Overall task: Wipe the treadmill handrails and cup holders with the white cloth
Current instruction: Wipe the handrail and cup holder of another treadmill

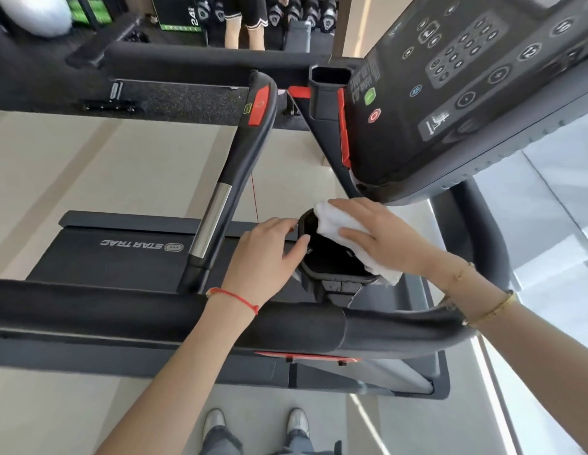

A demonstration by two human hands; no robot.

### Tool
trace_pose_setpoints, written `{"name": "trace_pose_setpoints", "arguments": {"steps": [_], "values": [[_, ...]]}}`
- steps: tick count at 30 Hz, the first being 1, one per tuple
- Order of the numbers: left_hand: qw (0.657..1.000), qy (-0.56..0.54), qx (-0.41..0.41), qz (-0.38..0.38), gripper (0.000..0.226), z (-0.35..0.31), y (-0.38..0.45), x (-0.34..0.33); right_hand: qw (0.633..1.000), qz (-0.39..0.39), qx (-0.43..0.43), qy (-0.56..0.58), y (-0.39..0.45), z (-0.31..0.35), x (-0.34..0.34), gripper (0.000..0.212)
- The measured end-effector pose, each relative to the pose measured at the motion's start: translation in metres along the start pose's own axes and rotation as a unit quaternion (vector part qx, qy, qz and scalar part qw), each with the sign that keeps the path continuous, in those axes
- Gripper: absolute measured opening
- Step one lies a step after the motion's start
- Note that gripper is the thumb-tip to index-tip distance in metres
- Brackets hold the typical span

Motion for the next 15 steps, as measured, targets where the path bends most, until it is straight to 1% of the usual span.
{"name": "trace_pose_setpoints", "arguments": {"steps": [2,5,8,11,13,15], "values": [[1.0,-0.008,0.001,-0.001,0.039,0.001,0.0,-0.002,1.0,0.007,0.009,-0.021,0.009,0.004,-0.002,0.047],[1.0,-0.021,0.003,-0.008,0.039,0.004,0.0,-0.002,0.993,0.035,0.05,-0.105,0.033,0.024,-0.012,0.044],[1.0,-0.023,-0.002,-0.016,0.037,0.004,-0.001,-0.001,0.993,0.04,0.042,-0.099,0.037,0.023,-0.015,0.042],[0.999,-0.038,-0.01,-0.025,0.034,0.004,-0.001,0.0,0.999,0.006,0.014,-0.045,0.017,0.008,-0.007,0.044],[0.999,-0.043,-0.011,-0.027,0.036,0.004,-0.001,0.0,0.999,-0.013,-0.023,0.047,-0.003,-0.004,-0.003,0.048],[0.999,-0.042,-0.012,-0.029,0.039,0.004,0.0,0.0,0.986,-0.021,-0.077,0.143,-0.023,-0.015,-0.006,0.051]]}}
Point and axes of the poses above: each hand's wrist, its own y-axis towards the middle knuckle, its own x-axis out of the back of the hand, z = x × y, the point moved 9 cm from there along y, towards the middle knuckle, and after that the axes turned 3 degrees about z, right-handed, at the moved point
